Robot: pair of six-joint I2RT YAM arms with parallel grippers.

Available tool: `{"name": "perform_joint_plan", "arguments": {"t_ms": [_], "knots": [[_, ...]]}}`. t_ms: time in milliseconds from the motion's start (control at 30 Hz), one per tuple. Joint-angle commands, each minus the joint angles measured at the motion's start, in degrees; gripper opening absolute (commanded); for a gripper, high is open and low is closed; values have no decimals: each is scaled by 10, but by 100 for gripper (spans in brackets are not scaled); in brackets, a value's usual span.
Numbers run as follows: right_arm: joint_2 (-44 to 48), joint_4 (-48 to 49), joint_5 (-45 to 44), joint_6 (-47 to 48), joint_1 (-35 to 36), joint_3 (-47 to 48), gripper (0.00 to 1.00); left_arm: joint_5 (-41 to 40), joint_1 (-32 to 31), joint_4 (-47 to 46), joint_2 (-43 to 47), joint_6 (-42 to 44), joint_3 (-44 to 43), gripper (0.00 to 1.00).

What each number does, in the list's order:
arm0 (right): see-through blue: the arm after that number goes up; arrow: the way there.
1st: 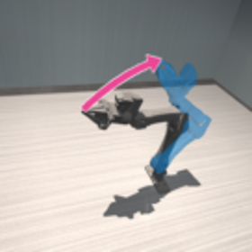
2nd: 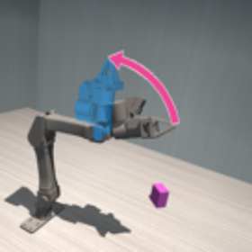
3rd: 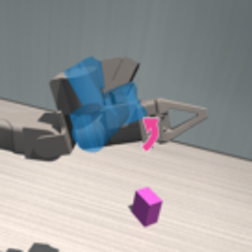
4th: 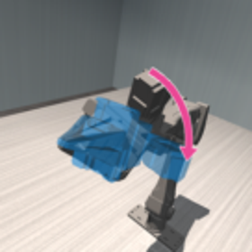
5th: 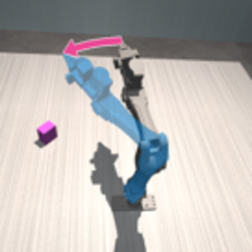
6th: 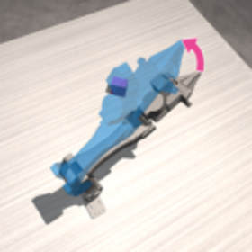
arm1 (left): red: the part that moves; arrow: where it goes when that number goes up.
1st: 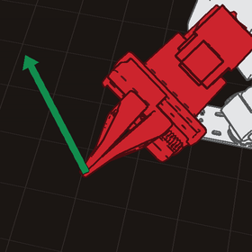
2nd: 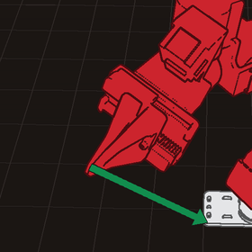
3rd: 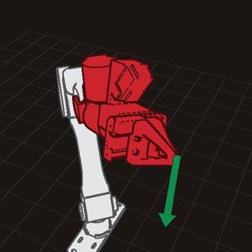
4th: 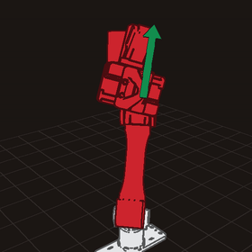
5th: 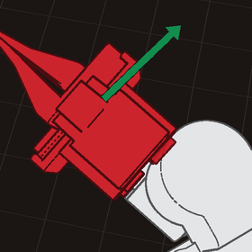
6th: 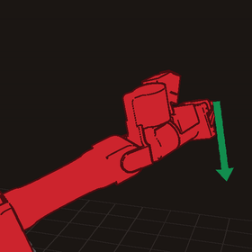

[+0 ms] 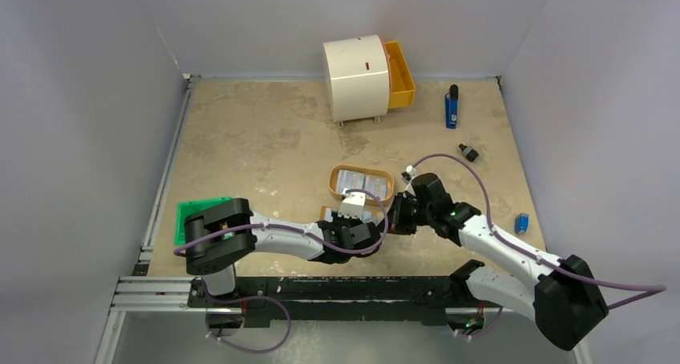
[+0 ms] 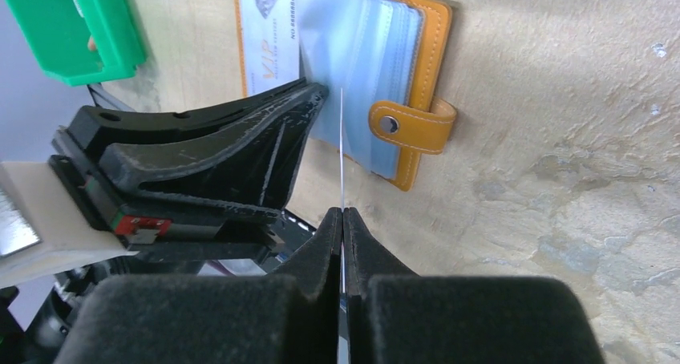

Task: Put the credit cards into the card holder
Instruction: Turn over the card slot in the card holder.

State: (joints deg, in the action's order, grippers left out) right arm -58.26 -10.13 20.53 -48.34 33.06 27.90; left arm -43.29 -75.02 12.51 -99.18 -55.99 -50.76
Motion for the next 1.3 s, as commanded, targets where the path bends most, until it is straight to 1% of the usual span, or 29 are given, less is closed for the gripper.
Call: {"name": "perform_joint_plan", "arguments": {"t_ms": [0, 333, 567, 700, 833, 1067, 1267], "knots": [[-10, 22, 15, -8, 3, -8, 0, 22, 1, 23, 7, -8, 15, 0], [-41, 56, 47, -5, 6, -13, 0, 20, 1, 23, 11, -12, 15, 0], [-58, 86, 70, -5, 14, -11, 0, 20, 1, 28, 32, -15, 12, 0], [-66, 97, 77, -7, 18, -8, 0, 16, 1, 49, 59, -16, -2, 15], [-73, 105, 78, -10, 21, -6, 0, 10, 1, 68, 95, -19, -7, 24], [-96, 129, 77, -17, 37, 10, 0, -3, 1, 112, 158, -30, -9, 30], [-120, 146, 69, -22, 51, 33, 0, -13, 1, 128, 215, -42, 6, 32]]}}
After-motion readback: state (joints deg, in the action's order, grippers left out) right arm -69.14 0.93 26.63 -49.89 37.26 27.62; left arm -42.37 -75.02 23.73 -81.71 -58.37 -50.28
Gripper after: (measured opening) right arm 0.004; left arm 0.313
